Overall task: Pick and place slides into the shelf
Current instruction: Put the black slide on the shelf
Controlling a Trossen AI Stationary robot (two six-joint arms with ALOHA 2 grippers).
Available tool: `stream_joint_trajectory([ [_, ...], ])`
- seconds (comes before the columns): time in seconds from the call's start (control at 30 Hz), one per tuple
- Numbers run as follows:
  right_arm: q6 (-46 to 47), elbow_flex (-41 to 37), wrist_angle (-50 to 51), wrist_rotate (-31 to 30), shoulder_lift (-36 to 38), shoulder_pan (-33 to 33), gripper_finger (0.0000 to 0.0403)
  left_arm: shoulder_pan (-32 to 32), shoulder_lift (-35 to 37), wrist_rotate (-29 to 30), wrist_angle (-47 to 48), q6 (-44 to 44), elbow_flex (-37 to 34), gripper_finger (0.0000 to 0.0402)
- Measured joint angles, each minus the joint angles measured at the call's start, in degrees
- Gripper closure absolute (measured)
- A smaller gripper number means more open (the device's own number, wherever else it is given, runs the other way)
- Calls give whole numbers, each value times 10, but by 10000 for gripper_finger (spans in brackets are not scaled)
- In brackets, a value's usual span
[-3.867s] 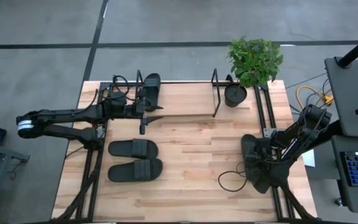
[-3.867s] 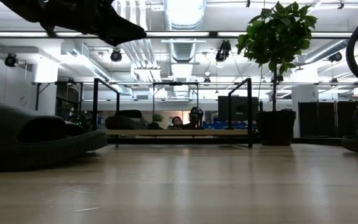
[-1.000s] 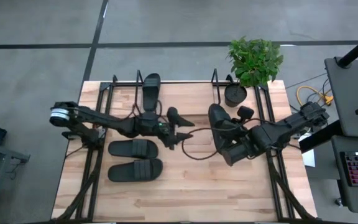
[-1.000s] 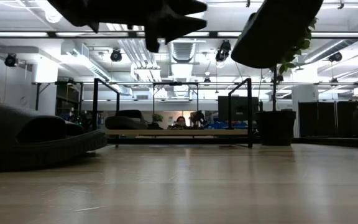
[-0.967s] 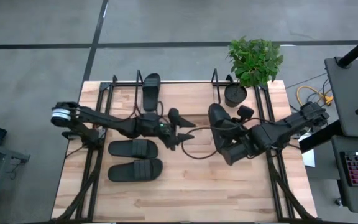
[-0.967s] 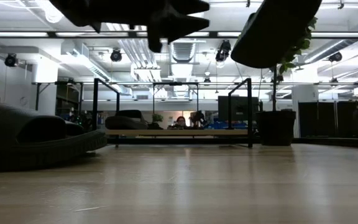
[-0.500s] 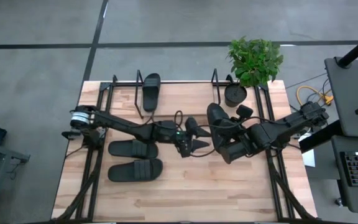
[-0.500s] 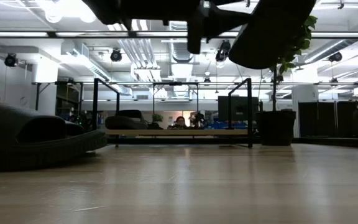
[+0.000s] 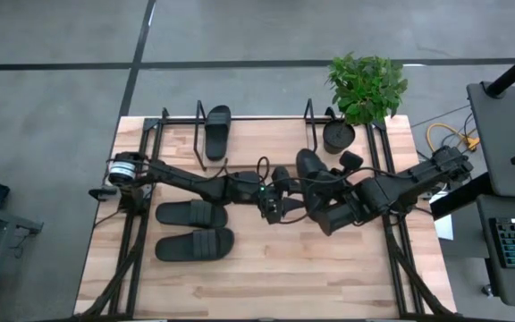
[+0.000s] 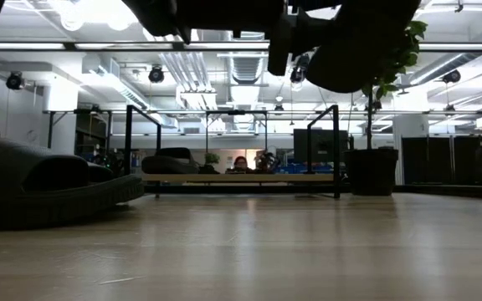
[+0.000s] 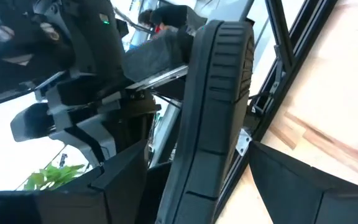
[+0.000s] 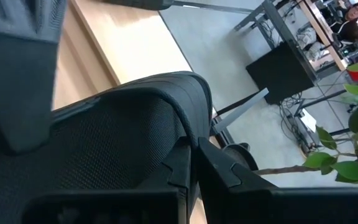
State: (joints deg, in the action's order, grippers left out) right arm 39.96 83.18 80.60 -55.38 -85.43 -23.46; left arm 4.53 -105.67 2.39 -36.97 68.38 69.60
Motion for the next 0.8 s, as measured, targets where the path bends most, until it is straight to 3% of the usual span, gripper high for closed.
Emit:
stream_joint_trajectory([
  [0.43,-4,0,-10,-2,0,3,394,0,0,-4,17,-5,9,142],
  [0.8,-70,0,-76,-2,1,3,394,-1,0,-5,19,-5,10,144],
])
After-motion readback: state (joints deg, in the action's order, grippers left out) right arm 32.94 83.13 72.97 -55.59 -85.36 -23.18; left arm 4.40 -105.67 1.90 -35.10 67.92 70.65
